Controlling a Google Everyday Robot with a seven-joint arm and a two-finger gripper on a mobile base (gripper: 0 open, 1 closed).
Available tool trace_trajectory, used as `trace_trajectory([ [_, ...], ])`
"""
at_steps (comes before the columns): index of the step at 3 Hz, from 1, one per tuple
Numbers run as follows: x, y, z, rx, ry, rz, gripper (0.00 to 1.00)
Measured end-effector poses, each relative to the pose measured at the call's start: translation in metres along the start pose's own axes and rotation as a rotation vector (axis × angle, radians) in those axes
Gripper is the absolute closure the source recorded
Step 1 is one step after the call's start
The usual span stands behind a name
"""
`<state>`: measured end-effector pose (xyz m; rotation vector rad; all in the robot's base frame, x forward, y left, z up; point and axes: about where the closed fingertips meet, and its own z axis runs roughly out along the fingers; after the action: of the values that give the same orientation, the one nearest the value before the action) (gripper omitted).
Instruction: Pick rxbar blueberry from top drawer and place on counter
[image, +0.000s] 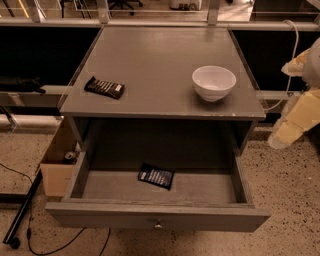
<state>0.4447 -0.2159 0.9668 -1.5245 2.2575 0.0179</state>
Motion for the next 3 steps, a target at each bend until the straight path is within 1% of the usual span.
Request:
trace_trajectory([
  [1, -0.001, 0.006, 0.025, -0.009, -0.179, 0.175, 0.00],
  [2, -0.015, 0.009, 0.050, -0.013, -0.354, 0.284, 0.00],
  [3, -0.036, 0.006, 0.074, 0.007, -0.457, 0.295, 0.00],
])
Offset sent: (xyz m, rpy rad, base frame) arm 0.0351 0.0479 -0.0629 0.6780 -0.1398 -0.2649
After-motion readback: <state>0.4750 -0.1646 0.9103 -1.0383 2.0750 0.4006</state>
